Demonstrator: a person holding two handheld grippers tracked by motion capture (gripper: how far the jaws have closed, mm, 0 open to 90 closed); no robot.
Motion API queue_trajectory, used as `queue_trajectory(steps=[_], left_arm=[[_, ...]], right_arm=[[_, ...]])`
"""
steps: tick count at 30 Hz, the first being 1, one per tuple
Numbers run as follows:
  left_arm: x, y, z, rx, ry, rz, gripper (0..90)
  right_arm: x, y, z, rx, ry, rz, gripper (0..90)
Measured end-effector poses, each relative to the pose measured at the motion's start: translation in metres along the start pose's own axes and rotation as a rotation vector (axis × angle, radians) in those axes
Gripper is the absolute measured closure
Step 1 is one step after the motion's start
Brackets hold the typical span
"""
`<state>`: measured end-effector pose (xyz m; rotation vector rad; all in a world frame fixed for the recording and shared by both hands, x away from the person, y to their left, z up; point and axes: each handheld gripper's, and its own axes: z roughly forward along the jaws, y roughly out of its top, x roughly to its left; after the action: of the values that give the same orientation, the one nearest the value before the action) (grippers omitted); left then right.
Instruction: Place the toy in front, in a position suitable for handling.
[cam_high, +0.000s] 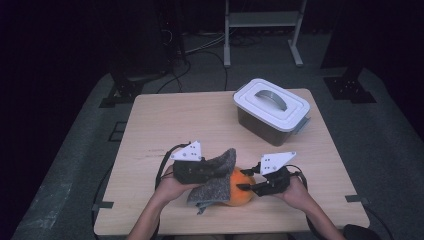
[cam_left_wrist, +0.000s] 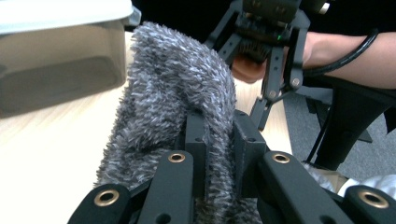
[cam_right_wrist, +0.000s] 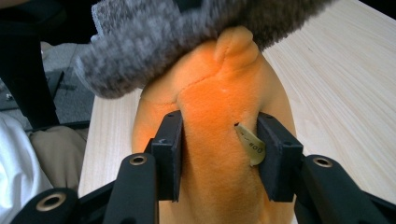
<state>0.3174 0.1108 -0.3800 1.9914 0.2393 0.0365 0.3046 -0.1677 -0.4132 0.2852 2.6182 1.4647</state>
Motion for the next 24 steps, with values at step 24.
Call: queue_trajectory(steps=[24], left_arm=[[-0.005, -0.012, 0.005, -0.091, 0.006, -0.008, 78.9]], right_arm=[[0.008, 0.010, 0.000, 0.013, -0.055, 0.034, 52.8]])
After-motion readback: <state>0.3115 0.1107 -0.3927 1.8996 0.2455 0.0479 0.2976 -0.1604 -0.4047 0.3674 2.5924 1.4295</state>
